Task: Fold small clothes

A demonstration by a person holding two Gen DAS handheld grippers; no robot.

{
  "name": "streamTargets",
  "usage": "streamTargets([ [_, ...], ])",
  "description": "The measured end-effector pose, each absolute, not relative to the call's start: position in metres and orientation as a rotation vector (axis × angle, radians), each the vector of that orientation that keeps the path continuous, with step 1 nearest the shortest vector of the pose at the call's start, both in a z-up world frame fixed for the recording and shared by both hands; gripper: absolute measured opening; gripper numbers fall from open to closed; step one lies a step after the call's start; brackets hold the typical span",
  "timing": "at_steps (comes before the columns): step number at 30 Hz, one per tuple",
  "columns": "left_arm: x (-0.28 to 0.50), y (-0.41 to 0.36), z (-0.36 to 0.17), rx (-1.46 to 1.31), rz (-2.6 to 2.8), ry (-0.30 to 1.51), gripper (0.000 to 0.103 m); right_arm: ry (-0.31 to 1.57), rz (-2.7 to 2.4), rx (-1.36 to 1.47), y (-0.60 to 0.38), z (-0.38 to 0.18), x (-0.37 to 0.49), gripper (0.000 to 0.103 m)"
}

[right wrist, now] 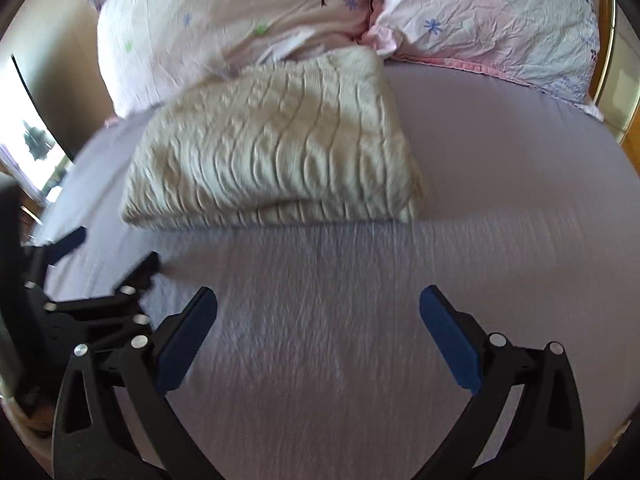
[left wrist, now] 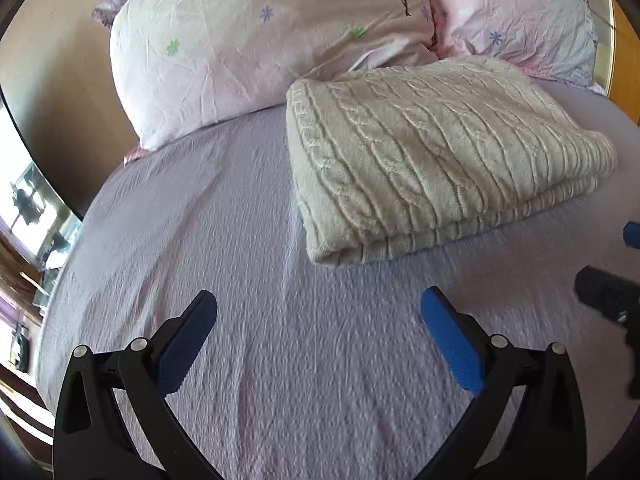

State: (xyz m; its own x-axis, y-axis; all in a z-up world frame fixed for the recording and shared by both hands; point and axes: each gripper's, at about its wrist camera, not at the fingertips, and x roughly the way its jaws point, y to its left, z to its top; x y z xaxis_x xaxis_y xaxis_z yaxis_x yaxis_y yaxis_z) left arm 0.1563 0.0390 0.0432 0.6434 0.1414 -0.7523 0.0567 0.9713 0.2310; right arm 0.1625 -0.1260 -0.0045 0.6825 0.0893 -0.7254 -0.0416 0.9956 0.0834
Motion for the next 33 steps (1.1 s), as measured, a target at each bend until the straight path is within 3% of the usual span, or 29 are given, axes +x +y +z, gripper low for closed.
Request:
streamTargets([
  [9, 0.167, 0.067, 0.035, 0.046, -0.044, 0.958, 0.102, 0.822, -0.036, 0.013, -0.117, -0.018, 0.161, 0.101],
  [33, 0.168, 0.063, 0.036, 0.064, -0.062, 0.957, 0.102, 0.808, -0.04, 0.014, -0.116, -0.018, 0.159, 0.101],
])
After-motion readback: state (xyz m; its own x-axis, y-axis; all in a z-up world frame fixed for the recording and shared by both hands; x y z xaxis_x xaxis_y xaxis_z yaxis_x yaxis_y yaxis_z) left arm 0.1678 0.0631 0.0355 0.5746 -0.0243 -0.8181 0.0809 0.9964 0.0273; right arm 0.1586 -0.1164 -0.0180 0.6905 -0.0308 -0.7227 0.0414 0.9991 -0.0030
